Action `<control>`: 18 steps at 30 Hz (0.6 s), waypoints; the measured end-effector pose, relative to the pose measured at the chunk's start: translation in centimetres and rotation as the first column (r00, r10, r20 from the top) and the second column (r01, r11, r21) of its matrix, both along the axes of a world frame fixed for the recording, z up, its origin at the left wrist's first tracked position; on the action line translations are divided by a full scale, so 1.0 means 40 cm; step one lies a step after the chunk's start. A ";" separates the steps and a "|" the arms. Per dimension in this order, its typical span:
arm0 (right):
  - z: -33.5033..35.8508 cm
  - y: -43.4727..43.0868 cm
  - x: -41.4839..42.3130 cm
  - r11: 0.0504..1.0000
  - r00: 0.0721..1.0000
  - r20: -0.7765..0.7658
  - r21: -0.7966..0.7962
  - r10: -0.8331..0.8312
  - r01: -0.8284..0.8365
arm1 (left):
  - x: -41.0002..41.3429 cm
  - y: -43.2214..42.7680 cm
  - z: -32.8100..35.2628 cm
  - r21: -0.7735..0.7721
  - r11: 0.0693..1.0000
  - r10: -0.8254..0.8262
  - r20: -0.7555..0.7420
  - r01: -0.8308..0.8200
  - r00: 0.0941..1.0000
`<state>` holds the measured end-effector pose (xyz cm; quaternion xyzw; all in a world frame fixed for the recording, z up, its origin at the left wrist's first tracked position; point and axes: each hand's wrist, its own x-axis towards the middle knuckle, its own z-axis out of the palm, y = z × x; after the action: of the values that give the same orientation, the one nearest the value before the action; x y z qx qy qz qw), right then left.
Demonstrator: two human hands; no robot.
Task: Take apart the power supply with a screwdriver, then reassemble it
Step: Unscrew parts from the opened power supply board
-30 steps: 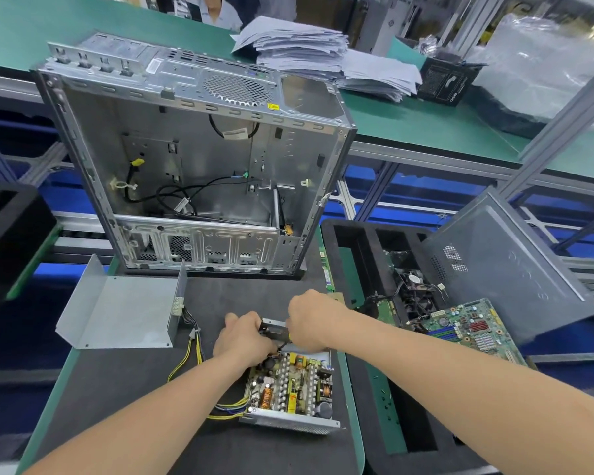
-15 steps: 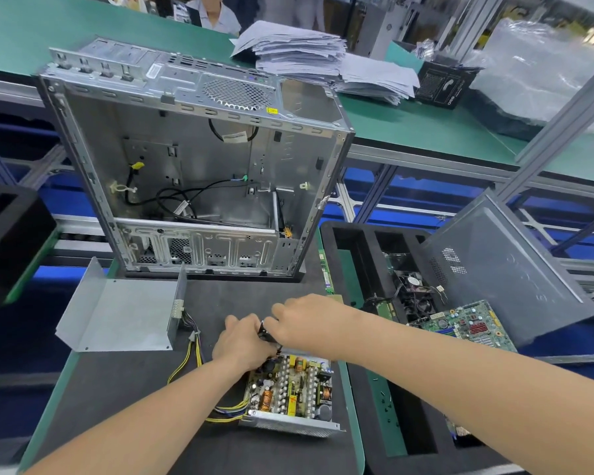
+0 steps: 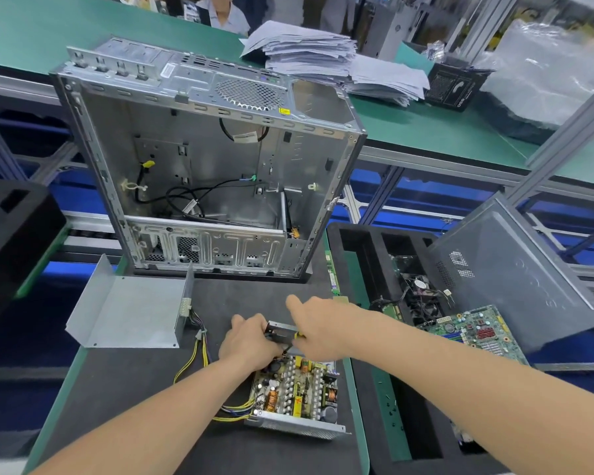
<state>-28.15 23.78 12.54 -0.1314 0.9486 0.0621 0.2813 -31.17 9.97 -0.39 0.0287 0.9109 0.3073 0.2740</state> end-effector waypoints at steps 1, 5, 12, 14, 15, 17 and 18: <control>0.007 0.006 0.002 0.999 0.999 0.011 -0.010 0.049 -0.049 | 0.000 0.000 0.000 0.002 1.000 -0.004 0.001 0.004 1.000; 0.015 0.005 0.005 0.953 0.949 -0.101 0.067 0.300 -0.294 | 0.000 -0.002 -0.004 0.005 1.000 -0.024 0.001 0.024 1.000; -0.008 0.007 -0.002 0.993 0.983 -0.135 0.014 0.121 -0.121 | 0.004 -0.002 0.000 0.007 1.000 -0.004 -0.015 0.005 1.000; -0.010 0.002 -0.002 0.998 0.989 -0.131 -0.003 0.062 -0.063 | 0.008 -0.005 0.000 0.017 1.000 0.004 -0.020 -0.003 1.000; -0.011 -0.002 0.000 0.999 0.991 -0.127 -0.008 0.044 -0.046 | 0.009 -0.007 0.000 0.031 0.999 0.008 -0.020 -0.007 1.000; -0.012 -0.007 0.003 1.000 0.992 -0.124 -0.022 0.000 -0.002 | 0.009 -0.014 0.000 0.103 0.994 0.021 0.001 -0.021 1.000; -0.016 -0.008 0.003 0.997 0.990 -0.124 -0.047 -0.065 0.059 | 0.008 -0.021 0.002 0.155 0.987 0.032 0.022 -0.035 0.999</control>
<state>-28.04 23.45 11.92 -0.1038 0.9691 0.0407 0.2200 -30.84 9.13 -0.30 0.0316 0.8818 0.3822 0.2746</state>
